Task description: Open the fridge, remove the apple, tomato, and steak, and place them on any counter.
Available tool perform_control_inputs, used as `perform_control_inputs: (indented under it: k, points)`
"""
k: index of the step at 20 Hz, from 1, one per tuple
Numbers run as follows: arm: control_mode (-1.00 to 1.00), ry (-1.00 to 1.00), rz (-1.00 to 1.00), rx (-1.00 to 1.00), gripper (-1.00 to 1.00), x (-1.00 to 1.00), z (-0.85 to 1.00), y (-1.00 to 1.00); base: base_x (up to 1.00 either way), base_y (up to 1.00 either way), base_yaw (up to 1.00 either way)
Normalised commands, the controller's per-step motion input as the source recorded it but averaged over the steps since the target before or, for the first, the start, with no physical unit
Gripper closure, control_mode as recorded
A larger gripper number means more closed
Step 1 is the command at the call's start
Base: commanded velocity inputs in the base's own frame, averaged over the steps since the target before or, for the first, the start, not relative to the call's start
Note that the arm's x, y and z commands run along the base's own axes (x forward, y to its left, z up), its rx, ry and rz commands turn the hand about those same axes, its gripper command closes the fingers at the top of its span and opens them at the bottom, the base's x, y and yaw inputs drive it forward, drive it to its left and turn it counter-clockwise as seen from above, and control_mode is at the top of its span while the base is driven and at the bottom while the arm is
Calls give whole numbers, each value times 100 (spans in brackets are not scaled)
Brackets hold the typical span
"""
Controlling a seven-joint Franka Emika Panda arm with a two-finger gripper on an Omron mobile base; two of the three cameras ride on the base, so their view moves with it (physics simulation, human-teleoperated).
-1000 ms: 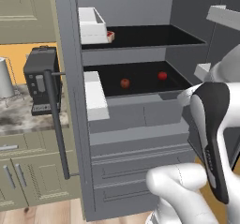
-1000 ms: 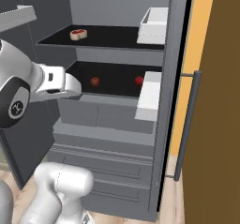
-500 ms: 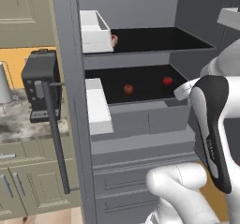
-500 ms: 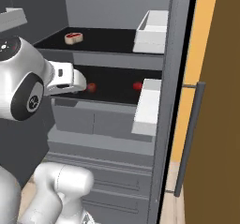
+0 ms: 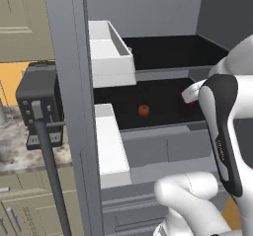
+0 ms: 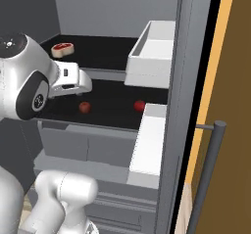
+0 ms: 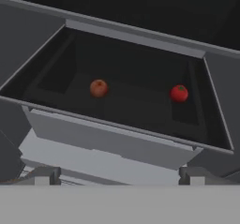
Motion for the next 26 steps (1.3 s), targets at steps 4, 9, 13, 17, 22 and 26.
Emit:
perform_control_inputs:
  k: [4, 9, 13, 17, 22, 26]
  points:
    - [100, 0, 0, 0, -100, 0, 0, 0, 37, 1, -13]
    - [-100, 0, -4, 0, -100, 26, 15, 1, 10, 1, -4]
    - [-100, -14, 6, 0, -100, 24, 33, 14, 0, 0, 0]
    - [-100, -18, 19, 8, -100, 48, 12, 7, 0, 0, 0]
    - [-100, 1, 21, 21, -100, 88, -1, 36, 0, 0, 0]
    - [-100, 1, 11, 14, -100, 38, 28, 53, 0, 0, 0]
